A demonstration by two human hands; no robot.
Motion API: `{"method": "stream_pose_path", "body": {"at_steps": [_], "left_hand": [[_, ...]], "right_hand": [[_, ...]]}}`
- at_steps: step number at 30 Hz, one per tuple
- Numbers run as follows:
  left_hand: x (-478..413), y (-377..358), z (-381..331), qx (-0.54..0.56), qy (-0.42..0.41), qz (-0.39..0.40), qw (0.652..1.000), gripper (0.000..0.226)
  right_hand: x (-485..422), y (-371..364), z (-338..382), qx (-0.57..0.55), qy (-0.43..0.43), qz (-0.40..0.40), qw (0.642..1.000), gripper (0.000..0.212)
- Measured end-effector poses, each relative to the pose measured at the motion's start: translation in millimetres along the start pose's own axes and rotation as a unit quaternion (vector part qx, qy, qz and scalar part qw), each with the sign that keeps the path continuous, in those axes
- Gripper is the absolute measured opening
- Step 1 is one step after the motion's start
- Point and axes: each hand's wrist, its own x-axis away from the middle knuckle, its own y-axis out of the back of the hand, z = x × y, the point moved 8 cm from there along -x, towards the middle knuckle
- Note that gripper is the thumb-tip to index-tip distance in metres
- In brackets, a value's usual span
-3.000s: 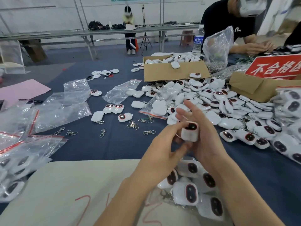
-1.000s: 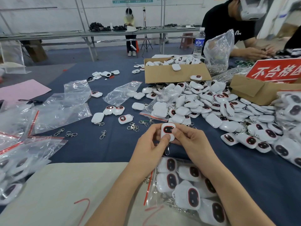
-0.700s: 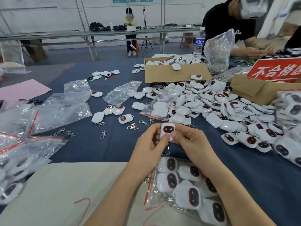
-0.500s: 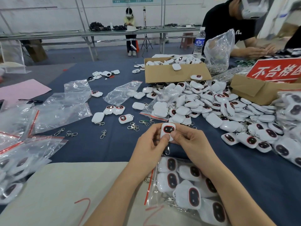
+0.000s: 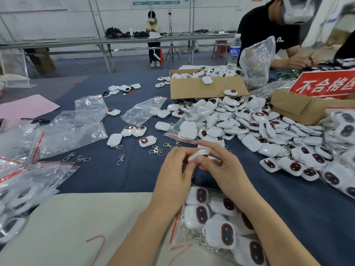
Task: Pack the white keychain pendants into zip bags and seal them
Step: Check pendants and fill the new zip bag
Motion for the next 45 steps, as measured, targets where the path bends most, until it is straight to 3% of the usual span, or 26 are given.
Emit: {"method": "stream_pose_path", "body": {"at_steps": [4, 9, 14, 18, 22, 29, 41, 45], "left_hand": [[1.9, 3.1, -5.4, 0.018, -0.03, -0.031, 0.999, 0.015], [0.8, 9.3, -8.9, 0.058, -0.029, -0.043, 0.997, 0.016], [-0.6, 10.1, -7.1, 0.062, -0.027, -0.05, 0.996, 0.003], [0.6, 8.7, -6.5, 0.074, -0.004, -0.039, 0.997, 0.018], [1.6, 1.1, -0.2, 0.118, 0.049, 0.012, 0.992, 0.015], [-2.1, 6.3, 13.0, 0.193, 0.119, 0.01, 0.974, 0.045], [-2.3, 4.2, 17.7, 0.2, 0.141, 0.0, 0.97, 0.043], [-3.2, 6.4, 15.9, 0.209, 0.128, -0.002, 0.97, 0.032]], "right_hand": [[3.1, -0.1, 7.1, -0.073, 0.016, 0.019, 0.997, 0.015], [3.8, -4.1, 5.6, -0.127, 0.001, 0.046, 0.991, 0.016], [3.9, -6.4, 5.7, -0.135, 0.006, 0.061, 0.989, 0.007], [4.0, -5.9, 0.8, -0.123, -0.017, 0.055, 0.991, 0.014], [6.2, -9.5, -6.0, -0.101, -0.057, 0.075, 0.99, 0.024], [5.0, -9.4, -5.6, -0.119, -0.044, 0.076, 0.989, 0.036], [0.7, -5.5, -15.0, -0.129, -0.058, 0.039, 0.989, 0.041], [0.3, -1.0, -14.0, -0.142, -0.057, 0.022, 0.988, 0.041]]}}
